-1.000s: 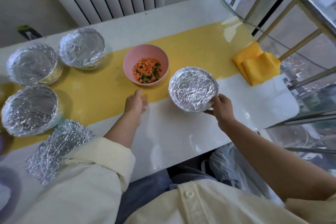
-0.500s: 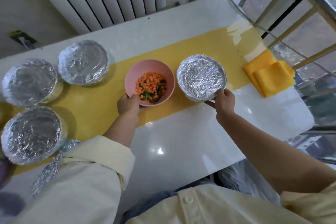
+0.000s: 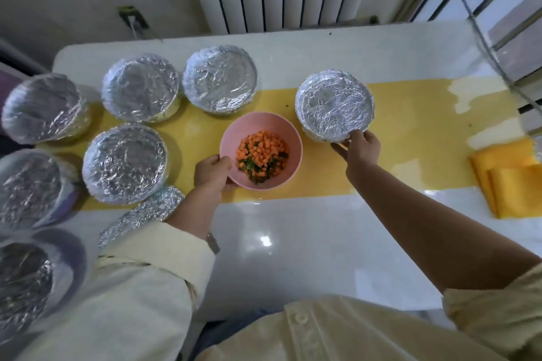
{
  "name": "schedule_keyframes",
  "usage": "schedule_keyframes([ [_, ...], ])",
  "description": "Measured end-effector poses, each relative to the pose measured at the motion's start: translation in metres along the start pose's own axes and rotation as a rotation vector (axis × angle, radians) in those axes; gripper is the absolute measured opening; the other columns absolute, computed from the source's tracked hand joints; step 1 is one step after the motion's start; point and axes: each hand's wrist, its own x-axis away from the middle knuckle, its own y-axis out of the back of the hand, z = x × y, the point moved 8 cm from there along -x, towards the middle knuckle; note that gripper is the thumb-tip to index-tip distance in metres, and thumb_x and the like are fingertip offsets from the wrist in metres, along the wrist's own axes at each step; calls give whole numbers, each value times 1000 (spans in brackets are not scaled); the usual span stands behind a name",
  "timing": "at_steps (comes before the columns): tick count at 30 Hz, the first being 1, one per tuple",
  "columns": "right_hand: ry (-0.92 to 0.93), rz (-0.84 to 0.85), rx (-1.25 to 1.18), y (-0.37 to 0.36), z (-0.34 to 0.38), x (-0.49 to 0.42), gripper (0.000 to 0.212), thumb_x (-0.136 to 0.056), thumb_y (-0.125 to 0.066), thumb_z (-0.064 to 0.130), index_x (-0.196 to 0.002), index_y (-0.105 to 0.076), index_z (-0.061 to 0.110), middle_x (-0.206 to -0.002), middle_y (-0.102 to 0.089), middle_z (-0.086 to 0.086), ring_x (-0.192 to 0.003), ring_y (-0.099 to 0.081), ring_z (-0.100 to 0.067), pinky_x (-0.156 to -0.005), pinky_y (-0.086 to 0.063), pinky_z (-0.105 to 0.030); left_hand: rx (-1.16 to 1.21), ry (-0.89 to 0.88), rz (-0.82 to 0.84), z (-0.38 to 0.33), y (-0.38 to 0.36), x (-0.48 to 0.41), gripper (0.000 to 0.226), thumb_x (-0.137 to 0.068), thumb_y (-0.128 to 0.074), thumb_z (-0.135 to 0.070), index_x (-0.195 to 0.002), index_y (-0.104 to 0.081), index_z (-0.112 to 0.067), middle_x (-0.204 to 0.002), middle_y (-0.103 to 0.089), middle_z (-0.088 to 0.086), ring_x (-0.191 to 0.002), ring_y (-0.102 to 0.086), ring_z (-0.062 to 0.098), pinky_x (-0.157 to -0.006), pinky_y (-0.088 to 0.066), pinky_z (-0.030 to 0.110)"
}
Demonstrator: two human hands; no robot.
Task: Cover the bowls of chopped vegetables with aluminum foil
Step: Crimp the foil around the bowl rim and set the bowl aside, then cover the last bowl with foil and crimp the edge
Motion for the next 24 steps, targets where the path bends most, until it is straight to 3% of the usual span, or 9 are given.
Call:
schedule_keyframes([
  [3,-18,30,-21,-25,-1,2,35,-93,-44,6,-126,-51,-2,-123,-59,-21,-109,-63,-32,-71,-61,-34,2,1,20,0,9,-3,14,-90,-50,1,-86,-63,-4,-76,-61,9,-62,-59,22,-39,-52,24],
  [8,-55,68,-76,-50,-3,4,37,-93,-49,3,-129,-47,-3,-127,-56,-22,-112,-62,-32,-76,-60,-32,-9,20,14,2,25,-7,18,-89,-52,0,-78,-63,-9,-71,-63,7,-59,-60,20,-39,-52,22],
  [13,-125,205,128,-59,-9,25,58,-94,-62,32,-141,-38,9,-125,-52,-9,-116,-55,-25,-91,-55,-40,3,22,22,5,31,-3,21,-89,-51,2,-73,-61,-9,-71,-61,7,-60,-58,20,-39,-51,21],
  [15,-210,286,220,-59,-16,42,56,-94,-60,40,-137,-43,10,-126,-51,-10,-114,-57,-27,-92,-54,-42,21,30,30,9,31,2,17,-89,-51,3,-79,-62,-6,-74,-62,9,-61,-60,21,-40,-53,22],
  [18,-364,602,427,-61,-36,81,32,-95,-56,32,-122,-53,15,-123,-57,-12,-107,-61,-29,-93,-52,-47,62,48,62,20,29,12,17,-88,-50,5,-81,-62,-3,-80,-63,12,-64,-62,23,-44,-56,25],
  [20,-320,798,630,-59,-47,103,28,-95,-54,22,-122,-55,15,-118,-64,-13,-101,-64,-30,-90,-54,-48,69,45,89,28,27,22,19,-88,-49,6,-79,-62,-4,-81,-63,13,-65,-62,24,-44,-56,25],
  [24,-204,795,705,-42,-59,122,34,-95,-51,8,-128,-53,13,-107,-70,-13,-89,-70,-27,-78,-59,-39,43,28,126,49,22,42,16,-88,-47,6,-87,-60,-2,-92,-63,17,-72,-63,27,-45,-56,25],
])
